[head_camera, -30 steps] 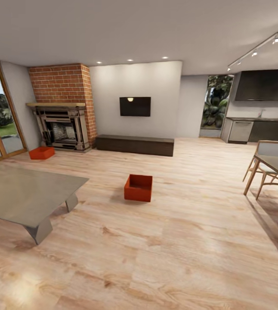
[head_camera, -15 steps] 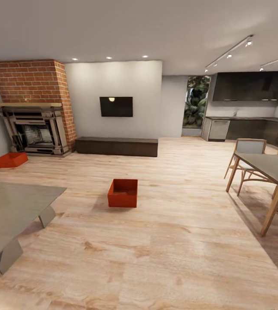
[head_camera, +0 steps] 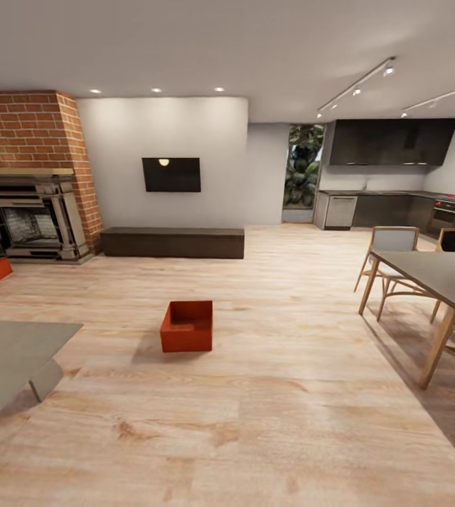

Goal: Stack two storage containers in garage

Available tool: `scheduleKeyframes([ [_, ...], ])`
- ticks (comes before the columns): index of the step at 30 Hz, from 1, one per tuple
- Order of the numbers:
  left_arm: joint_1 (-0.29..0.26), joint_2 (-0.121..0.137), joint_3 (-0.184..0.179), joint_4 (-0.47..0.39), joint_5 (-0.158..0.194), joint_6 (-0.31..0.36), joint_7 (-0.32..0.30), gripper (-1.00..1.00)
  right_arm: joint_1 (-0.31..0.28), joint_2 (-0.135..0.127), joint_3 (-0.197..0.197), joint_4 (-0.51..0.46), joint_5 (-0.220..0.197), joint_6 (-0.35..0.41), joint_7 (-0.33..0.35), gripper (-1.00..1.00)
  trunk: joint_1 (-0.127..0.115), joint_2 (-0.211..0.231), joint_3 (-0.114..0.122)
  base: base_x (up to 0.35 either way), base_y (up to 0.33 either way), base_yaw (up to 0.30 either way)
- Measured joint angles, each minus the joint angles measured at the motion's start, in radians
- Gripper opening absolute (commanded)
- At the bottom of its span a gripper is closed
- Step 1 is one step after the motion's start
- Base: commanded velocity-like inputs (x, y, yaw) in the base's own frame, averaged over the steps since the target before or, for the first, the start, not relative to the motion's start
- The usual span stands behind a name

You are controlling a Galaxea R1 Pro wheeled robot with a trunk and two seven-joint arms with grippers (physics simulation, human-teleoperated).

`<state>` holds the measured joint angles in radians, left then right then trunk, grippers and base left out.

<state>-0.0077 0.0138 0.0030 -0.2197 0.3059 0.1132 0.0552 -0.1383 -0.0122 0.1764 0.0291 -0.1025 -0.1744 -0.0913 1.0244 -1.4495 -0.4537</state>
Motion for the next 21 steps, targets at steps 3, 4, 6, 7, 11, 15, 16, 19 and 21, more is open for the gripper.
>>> scheduleKeyframes([
  [3, 0.0, 0.0, 0.0, 0.0, 0.0, 0.0, 0.0, 1.0, 0.0, 0.0, 0.0, 0.0, 0.001, 0.0, 0.002, 1.0, 0.0, 0.0, 0.0, 0.325, 0.109, -0.004],
  [4, 0.0, 0.0, 0.0, 0.0, 0.0, 0.0, 0.0, 1.0, 0.0, 0.0, 0.0, 0.0, 0.001, 0.0, 0.002, 1.0, 0.0, 0.0, 0.0, 0.325, 0.109, -0.002],
  [6, 0.001, 0.0, 0.0, 0.0, 0.0, 0.0, 0.0, 1.0, 0.0, -0.001, 0.0, 0.0, 0.001, 0.0, 0.002, 1.0, 0.0, 0.0, 0.0, 0.325, 0.109, -0.001],
  [7, 0.0, 0.0, 0.0, 0.0, 0.0, 0.0, 0.0, 1.0, 0.0, -0.001, 0.001, 0.0, 0.001, 0.0, 0.002, 1.0, 0.0, 0.0, 0.0, 0.325, 0.11, -0.001],
  [11, 0.001, 0.0, 0.0, 0.0, 0.0, 0.0, 0.0, 1.0, 0.0, -0.001, 0.001, 0.0, 0.001, 0.0, 0.003, 1.0, 0.0, 0.0, 0.0, 0.325, 0.111, 0.0],
  [15, 0.0, 0.0, 0.0, 0.0, 0.0, 0.0, 0.0, 1.0, 0.0, -0.002, 0.001, 0.0, 0.001, 0.0, 0.003, 1.0, 0.0, 0.0, 0.0, 0.325, 0.118, 0.0],
  [16, 0.0, 0.0, 0.0, 0.0, 0.0, 0.0, 0.0, 1.0, 0.0, -0.002, 0.001, 0.0, 0.001, 0.0, 0.003, 1.0, 0.0, 0.0, 0.0, 0.325, 0.134, 0.0],
  [19, 0.0, 0.0, 0.0, 0.0, 0.0, 0.0, 0.0, 1.0, 0.0, -0.002, 0.001, 0.0, 0.001, 0.0, 0.003, 1.0, 0.0, 0.0, 0.0, 0.324, 0.153, 0.0],
  [21, 0.0, 0.0, 0.0, 0.0, 0.0, 0.0, 0.0, 1.0, 0.0, -0.002, 0.001, 0.0, 0.001, 0.0, 0.003, 1.0, 0.0, 0.0, 0.0, 0.322, 0.17, 0.0],
])
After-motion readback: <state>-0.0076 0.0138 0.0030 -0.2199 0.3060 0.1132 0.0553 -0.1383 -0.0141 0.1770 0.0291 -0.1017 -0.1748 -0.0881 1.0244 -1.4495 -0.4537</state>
